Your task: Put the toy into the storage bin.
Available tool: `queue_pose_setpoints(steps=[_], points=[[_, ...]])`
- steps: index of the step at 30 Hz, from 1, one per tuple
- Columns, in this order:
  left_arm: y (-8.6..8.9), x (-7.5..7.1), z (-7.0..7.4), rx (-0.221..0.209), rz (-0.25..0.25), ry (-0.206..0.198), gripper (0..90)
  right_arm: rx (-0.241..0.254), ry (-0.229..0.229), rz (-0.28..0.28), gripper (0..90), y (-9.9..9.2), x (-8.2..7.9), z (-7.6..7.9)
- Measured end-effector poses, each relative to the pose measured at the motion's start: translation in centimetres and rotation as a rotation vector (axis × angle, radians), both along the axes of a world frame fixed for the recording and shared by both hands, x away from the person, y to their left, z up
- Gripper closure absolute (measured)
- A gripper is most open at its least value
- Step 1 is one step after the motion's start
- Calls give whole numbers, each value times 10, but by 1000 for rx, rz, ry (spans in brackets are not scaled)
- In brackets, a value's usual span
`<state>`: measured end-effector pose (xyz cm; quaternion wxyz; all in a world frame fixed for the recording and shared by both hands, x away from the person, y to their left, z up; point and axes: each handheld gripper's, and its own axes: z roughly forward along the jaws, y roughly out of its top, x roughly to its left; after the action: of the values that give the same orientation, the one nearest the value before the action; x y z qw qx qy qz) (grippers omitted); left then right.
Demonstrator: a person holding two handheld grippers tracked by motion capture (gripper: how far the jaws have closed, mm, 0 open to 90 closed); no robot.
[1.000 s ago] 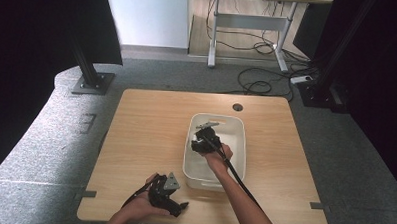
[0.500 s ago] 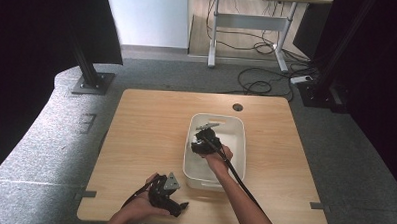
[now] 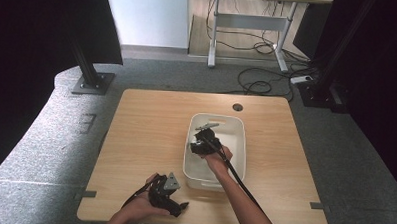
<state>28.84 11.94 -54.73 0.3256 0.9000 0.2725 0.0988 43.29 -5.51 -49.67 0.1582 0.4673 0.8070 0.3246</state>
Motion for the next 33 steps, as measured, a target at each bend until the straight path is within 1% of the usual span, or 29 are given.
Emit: queue_pose_setpoints(steps=[6, 19, 23, 27, 32, 33], points=[[0, 0, 0, 0, 0, 0, 1, -17, 14, 9, 500, 1, 1, -2], [0, 0, 0, 2, 1, 0, 1, -27, 14, 4, 500, 2, 2, -3], [0, 0, 0, -3, 4, 1, 1, -40, 14, 8, 500, 3, 4, -3], [0, 0, 0, -1, 2, 1, 1, -46, 43, 7, 500, 4, 6, -6], [0, 0, 0, -2, 2, 2, 1, -68, 61, 12, 499, 5, 8, -10], [0, 0, 0, -4, 3, 2, 1, -86, 81, 15, 498, 6, 9, -13]])
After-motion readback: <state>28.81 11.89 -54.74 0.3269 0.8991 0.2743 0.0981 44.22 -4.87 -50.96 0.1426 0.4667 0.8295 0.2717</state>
